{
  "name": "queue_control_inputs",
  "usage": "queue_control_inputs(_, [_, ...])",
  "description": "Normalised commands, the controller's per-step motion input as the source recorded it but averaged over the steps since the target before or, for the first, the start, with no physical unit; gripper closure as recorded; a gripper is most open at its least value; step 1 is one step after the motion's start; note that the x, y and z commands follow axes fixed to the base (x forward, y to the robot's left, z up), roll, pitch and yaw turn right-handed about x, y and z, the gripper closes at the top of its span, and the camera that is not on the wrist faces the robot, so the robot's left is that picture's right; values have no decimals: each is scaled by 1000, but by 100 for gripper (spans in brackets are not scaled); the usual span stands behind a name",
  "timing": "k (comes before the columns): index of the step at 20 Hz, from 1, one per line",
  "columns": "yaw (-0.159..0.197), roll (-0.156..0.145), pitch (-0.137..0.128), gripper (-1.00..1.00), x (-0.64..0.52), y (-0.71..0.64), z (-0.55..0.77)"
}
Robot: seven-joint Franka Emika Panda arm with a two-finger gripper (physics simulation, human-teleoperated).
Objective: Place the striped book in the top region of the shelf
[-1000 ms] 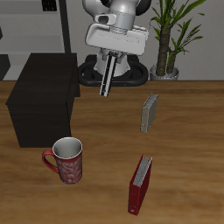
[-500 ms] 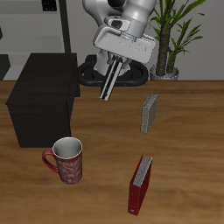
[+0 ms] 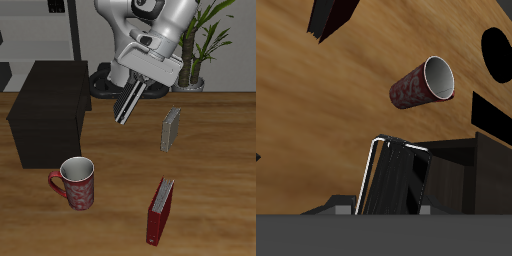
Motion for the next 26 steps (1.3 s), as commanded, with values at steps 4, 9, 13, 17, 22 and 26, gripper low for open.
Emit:
queue_control_inputs(4, [-12,-155,47,100,212,65,-226])
queue_control_inputs(9, [-28,-134,22,100,-22,3,-136])
queue_control_inputs(13, [-27,-77,-80,100,-272,135,85])
queue_control_inputs(17, [-45,-72,-28,100,-201,11,110])
queue_control_inputs(22, [-45,-118,34,100,-31,-68,11])
queue_control_inputs(26, [-65,-151,-39,100,-77,-44,143])
